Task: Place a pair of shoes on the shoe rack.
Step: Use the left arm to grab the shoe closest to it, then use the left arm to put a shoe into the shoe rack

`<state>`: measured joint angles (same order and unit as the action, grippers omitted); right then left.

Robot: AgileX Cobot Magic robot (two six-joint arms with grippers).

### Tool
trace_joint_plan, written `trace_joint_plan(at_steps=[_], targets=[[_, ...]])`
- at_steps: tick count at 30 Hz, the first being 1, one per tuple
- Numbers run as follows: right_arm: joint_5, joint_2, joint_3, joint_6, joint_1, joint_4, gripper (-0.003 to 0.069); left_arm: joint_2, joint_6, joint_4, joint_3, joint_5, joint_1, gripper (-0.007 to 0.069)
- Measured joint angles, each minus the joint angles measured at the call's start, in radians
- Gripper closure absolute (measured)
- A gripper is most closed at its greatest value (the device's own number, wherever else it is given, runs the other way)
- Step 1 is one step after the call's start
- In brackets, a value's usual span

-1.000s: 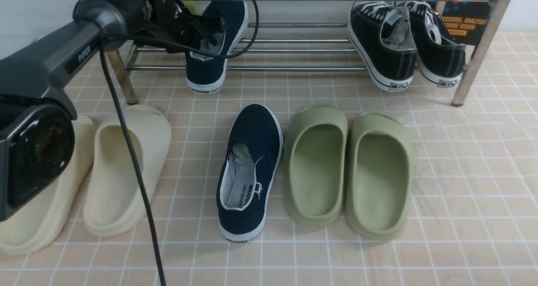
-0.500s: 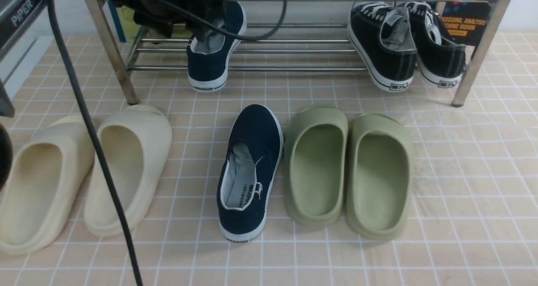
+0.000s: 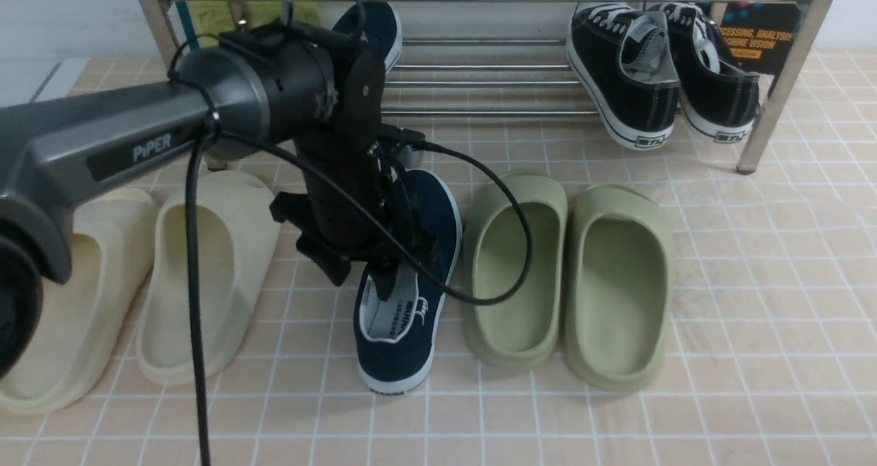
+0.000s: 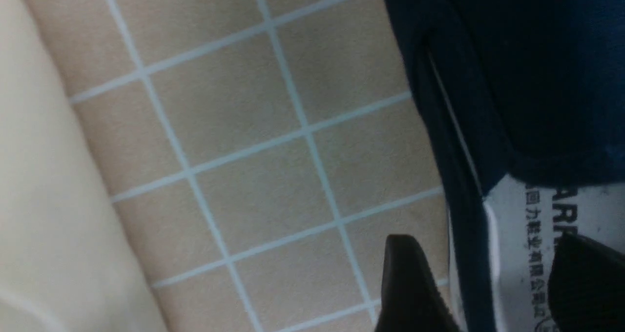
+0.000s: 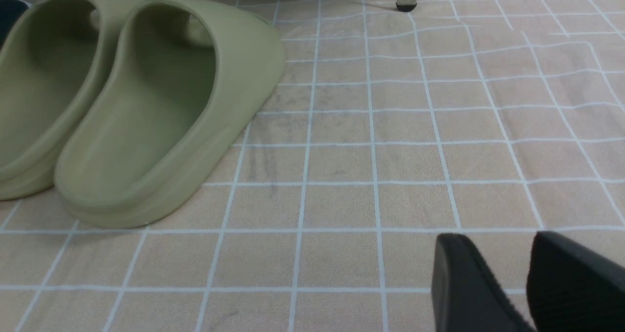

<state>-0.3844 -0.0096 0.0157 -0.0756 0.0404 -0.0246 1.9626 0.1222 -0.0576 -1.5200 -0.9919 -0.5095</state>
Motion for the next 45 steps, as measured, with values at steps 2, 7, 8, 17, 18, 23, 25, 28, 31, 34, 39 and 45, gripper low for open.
trace_joint_plan(at_steps=[2, 7, 8, 17, 18, 23, 25, 28, 31, 34, 39, 45], targets=[[0.0, 0.0, 0.0, 0.0, 0.0, 0.0, 0.0419, 0.0, 0.003, 0.001, 0.033, 0.059, -0.004, 0.0249], [0.0, 0.0, 0.0, 0.001, 0.0, 0.0, 0.0419, -0.007, 0.015, -0.006, 0.052, 0.131, -0.002, 0.048], [0.0, 0.0, 0.0, 0.001, 0.0, 0.0, 0.0419, -0.017, 0.014, -0.014, 0.049, 0.13, -0.002, 0.0544], [-0.001, 0.0, 0.0, 0.001, 0.0, 0.0, 0.0419, -0.025, 0.014, -0.032, -0.292, 0.001, 0.024, 0.0584], [-0.001, 0.0, 0.0, 0.001, 0.0, 0.0, 0.0419, -0.015, 0.021, -0.028, -0.325, -0.004, 0.029, 0.0584], [-0.001, 0.0, 0.0, 0.002, 0.0, 0.0, 0.0419, 0.137, 0.083, 0.007, -0.599, -0.016, 0.061, 0.0584], [-0.001, 0.0, 0.0, 0.002, 0.0, 0.0, 0.0419, 0.212, 0.102, 0.006, -0.699, -0.03, 0.07, 0.0584], [-0.001, 0.0, 0.0, 0.002, 0.0, 0.0, 0.0419, 0.31, 0.148, -0.007, -0.825, -0.052, 0.083, 0.0584], [-0.001, 0.0, 0.0, 0.002, 0.0, 0.0, 0.0419, 0.356, 0.192, -0.021, -0.884, -0.048, 0.091, 0.0584], [-0.001, 0.0, 0.0, 0.002, 0.0, 0.0, 0.0419, 0.402, 0.264, -0.043, -0.922, 0.032, 0.103, 0.0584], [-0.001, 0.0, 0.0, 0.002, 0.0, 0.0, 0.0419, 0.433, 0.31, -0.057, -0.928, 0.126, 0.113, 0.0577], [-0.001, 0.0, 0.0, 0.002, 0.0, 0.0, 0.0419, 0.443, 0.286, -0.067, -0.931, 0.216, 0.114, 0.0454]])
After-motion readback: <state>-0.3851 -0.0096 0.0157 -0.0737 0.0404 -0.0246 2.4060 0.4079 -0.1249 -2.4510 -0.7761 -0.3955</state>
